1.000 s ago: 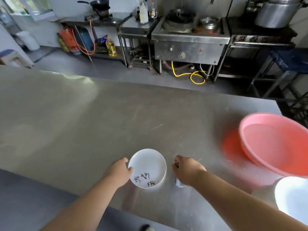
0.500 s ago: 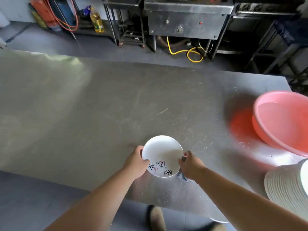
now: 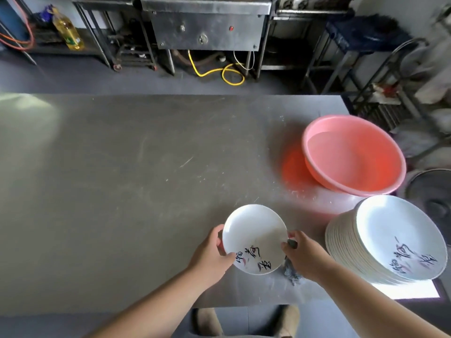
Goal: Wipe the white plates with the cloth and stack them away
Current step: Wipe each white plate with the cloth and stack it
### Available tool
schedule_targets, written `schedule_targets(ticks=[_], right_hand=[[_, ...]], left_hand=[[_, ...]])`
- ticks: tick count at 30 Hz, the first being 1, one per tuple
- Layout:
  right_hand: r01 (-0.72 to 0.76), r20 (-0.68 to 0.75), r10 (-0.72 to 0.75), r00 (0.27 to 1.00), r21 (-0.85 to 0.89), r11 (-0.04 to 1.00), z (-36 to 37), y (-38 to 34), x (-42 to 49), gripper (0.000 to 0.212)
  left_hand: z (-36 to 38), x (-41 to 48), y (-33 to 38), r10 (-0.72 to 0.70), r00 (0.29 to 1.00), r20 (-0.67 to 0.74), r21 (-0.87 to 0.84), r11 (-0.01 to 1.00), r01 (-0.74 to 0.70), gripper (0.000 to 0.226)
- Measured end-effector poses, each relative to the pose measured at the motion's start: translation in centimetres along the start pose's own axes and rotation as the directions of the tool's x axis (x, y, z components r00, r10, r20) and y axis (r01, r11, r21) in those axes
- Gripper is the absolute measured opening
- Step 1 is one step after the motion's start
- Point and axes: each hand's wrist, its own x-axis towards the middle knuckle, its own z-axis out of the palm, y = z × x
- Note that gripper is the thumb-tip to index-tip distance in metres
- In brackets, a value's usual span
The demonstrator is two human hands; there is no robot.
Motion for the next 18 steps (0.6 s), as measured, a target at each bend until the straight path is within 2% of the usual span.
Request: schedule_targets(ticks=[4,8,11,14,16,18], right_hand=[[-0.023,0.053,0.023,0.998,0.010,1.000,-0.1,2.1,0.9,0.036],[0.040,0.127,-0.033,0.991,-0.048,0.998,-0.1,3.1,1.4,0.018],[0.111,0.069,-0.105,0.992,-0.104,0.988,-0.9,2.9,1.2,0.021],[0.241,-0.124,-0.241,0.963,-0.017,0.970,-1.5,1.8,1.1,0.023],[0.365,-0.231,-0.340,0.912,0.077,0.928,-1.1,0.3,1.1,0.033],[0.409,-0.222,-0.375,0.900,0.138,0.902,-0.1,-1.0,1.3,0.052]], left_hand=[[2.9,0.2,0.0,-0.006,1.000,-0.023,0.047,0.999,0.007,0.071],[4.0,0.2,-0.5,-0.023,0.999,-0.047,0.166,0.986,0.031,0.067],[4.2,-0.1,-0.8,0.009,0.995,-0.103,0.295,0.955,0.022,0.069],[4.5,-0.5,-1.6,0.175,0.969,-0.174,0.593,0.804,-0.039,0.081],[4.8,-0.8,-2.5,0.281,0.947,-0.155,0.703,0.705,-0.094,0.081],[5.0,-0.8,-3.7,0.343,0.934,-0.099,0.752,0.640,-0.155,0.081]])
